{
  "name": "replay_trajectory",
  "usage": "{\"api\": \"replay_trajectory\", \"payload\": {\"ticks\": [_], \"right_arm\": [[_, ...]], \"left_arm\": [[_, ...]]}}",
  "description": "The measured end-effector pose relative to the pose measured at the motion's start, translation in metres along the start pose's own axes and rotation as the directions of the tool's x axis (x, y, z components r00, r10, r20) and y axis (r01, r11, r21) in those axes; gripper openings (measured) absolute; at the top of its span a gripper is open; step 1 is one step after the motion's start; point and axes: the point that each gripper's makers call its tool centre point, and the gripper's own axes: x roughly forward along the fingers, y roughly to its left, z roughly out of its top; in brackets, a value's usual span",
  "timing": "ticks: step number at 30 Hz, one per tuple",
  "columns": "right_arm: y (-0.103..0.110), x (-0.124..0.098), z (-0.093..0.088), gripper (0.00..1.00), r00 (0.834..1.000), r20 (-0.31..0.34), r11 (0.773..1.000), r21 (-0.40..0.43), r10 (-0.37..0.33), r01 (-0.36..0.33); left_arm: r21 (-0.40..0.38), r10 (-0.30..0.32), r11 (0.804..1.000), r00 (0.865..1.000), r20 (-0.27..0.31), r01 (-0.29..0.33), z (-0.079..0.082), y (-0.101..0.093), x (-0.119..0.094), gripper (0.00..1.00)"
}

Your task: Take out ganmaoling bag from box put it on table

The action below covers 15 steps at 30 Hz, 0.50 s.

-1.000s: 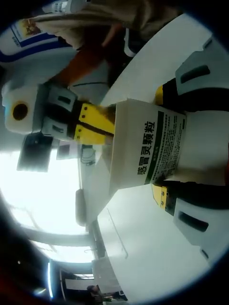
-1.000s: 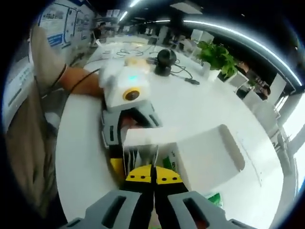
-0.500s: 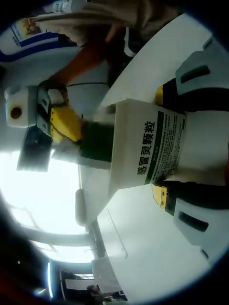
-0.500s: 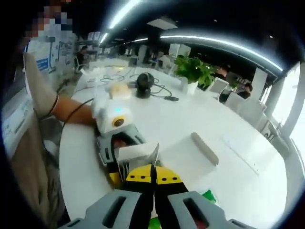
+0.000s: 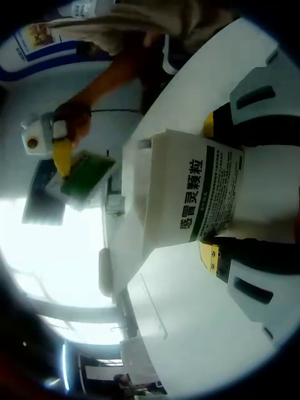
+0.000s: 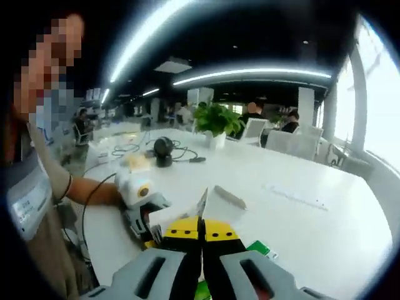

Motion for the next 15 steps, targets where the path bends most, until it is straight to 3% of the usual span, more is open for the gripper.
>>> {"api": "replay_trajectory", "payload": {"ticks": [7, 12, 15], "right_arm": [[-0.020, -0.021, -0.020, 0.00, 0.994, 0.023, 0.987, 0.122, -0.111, 0.108], [-0.042, -0.027, -0.055, 0.00, 0.974, -0.015, 0.944, 0.244, -0.224, 0.221], [-0.042, -0.025, -0.073, 0.00, 0.972, -0.028, 0.920, 0.319, -0.233, 0.230]], "left_arm": [[0.000, 0.000, 1.000, 1.000, 0.000, 0.000, 0.000, 0.000, 0.000, 0.49], [0.000, 0.000, 1.000, 1.000, 0.000, 0.000, 0.000, 0.000, 0.000, 0.49], [0.000, 0.000, 1.000, 1.000, 0.000, 0.000, 0.000, 0.000, 0.000, 0.49]]}}
